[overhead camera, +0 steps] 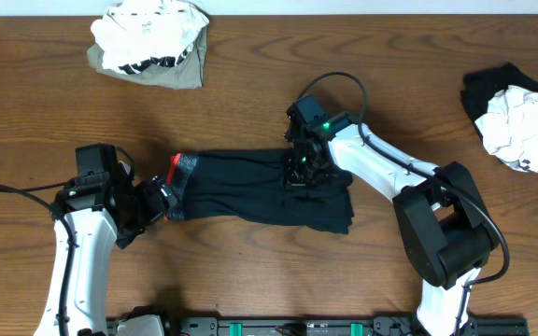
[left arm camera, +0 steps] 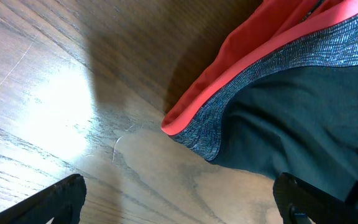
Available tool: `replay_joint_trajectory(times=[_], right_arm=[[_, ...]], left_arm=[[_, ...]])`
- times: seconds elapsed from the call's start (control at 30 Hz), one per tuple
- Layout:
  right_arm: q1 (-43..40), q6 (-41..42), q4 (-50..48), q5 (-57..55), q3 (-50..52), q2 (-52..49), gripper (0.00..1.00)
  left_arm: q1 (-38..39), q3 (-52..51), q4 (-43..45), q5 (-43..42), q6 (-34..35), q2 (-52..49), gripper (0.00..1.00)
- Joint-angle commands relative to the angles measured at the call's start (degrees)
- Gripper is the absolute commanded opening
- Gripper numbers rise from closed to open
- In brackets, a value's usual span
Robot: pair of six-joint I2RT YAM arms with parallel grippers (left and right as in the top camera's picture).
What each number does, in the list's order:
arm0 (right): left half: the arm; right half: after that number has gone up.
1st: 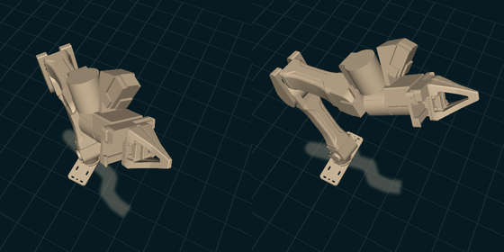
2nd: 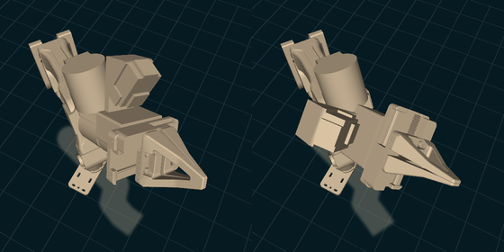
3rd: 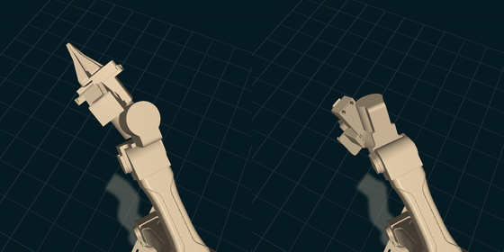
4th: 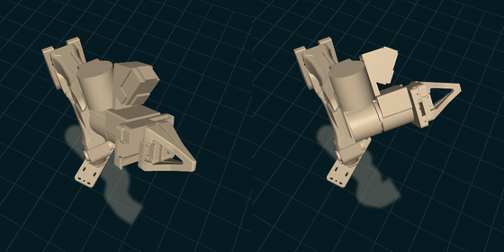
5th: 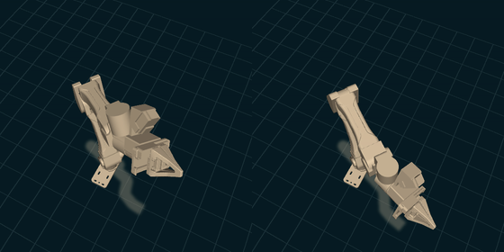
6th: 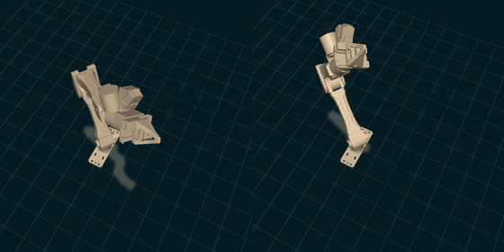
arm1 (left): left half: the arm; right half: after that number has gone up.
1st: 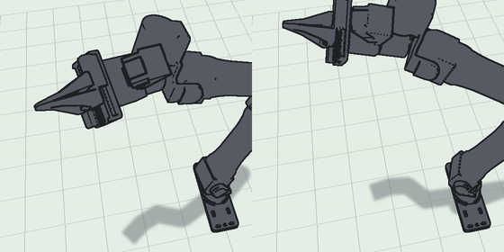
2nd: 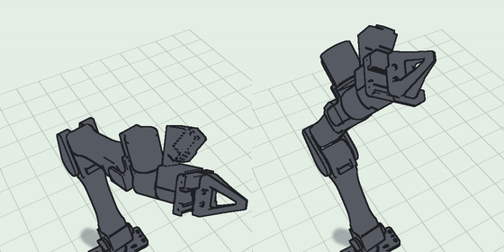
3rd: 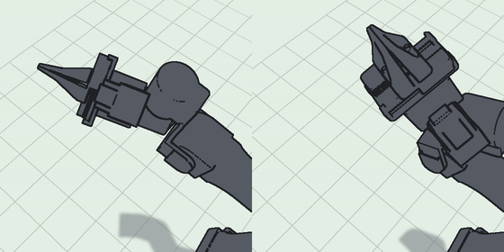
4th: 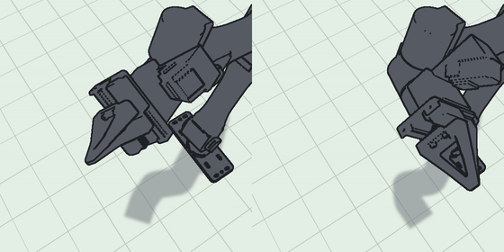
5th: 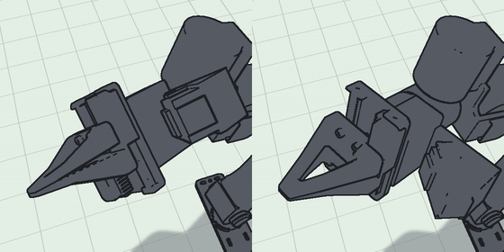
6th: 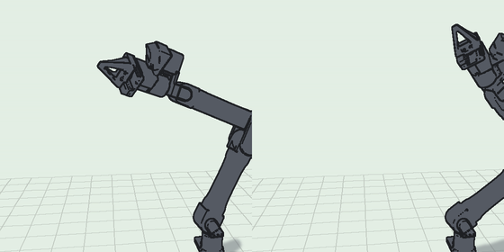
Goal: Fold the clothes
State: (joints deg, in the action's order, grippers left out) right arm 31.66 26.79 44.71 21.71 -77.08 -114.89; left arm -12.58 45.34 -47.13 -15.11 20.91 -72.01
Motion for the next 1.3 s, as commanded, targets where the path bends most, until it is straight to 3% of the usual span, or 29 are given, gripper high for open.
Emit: replay_joint_trajectory(times=[0.0, 0.1, 0.13, 0.17, 0.2, 0.27, 0.5, 0.77, 1.27], right_arm=[[-1.75, 0.42, 0.79, -1.84, 0.31, 2.86, 0.01], [-4.13, 0.39, 2.69, -4.5, 0.13, 8.02, 0.04], [-4.94, 0.37, 3.52, -5.51, 0.13, 9.66, 0.11], [-5.88, 0.31, 4.55, -6.62, 0.13, 11.67, 0.25], [-7.08, -1.01, 5.49, -6.93, 0.13, 13.79, 0.69], [-8.76, -3.8, 6.88, -6.69, 0.15, 16.63, 0.99], [-11.58, -9.55, 13.84, -6.73, 0.15, 21.4, 0.99], [-11.56, -12.35, 16.48, -6.95, 0.2, 21.42, 0.99], [-11.43, -11.54, 17.57, -5.75, 0.33, 22.08, 0.99]], left_arm=[[0.17, -0.68, 0.17, -0.5, -0.74, -0.33, 0.98], [0.17, -0.68, 1.97, -0.5, -0.76, -0.33, 0.98], [0.17, -0.68, 2.71, -0.5, -0.85, -0.33, 0.98], [0.17, -0.68, 3.72, -0.5, -1.46, -0.33, 0.98], [0.17, -0.68, 4.9, -0.52, -2.45, -0.33, 0.98], [0.17, -0.68, 7.28, -0.5, -3.89, -0.52, 0.98], [0.17, -0.68, 12.15, -1.51, -4.9, -7.48, 0.98], [0.0, -0.66, 17.25, -8.66, -8.61, -20.02, 0.98], [0.0, -0.66, 20.06, -13.86, -13.03, -21.24, 0.98]])
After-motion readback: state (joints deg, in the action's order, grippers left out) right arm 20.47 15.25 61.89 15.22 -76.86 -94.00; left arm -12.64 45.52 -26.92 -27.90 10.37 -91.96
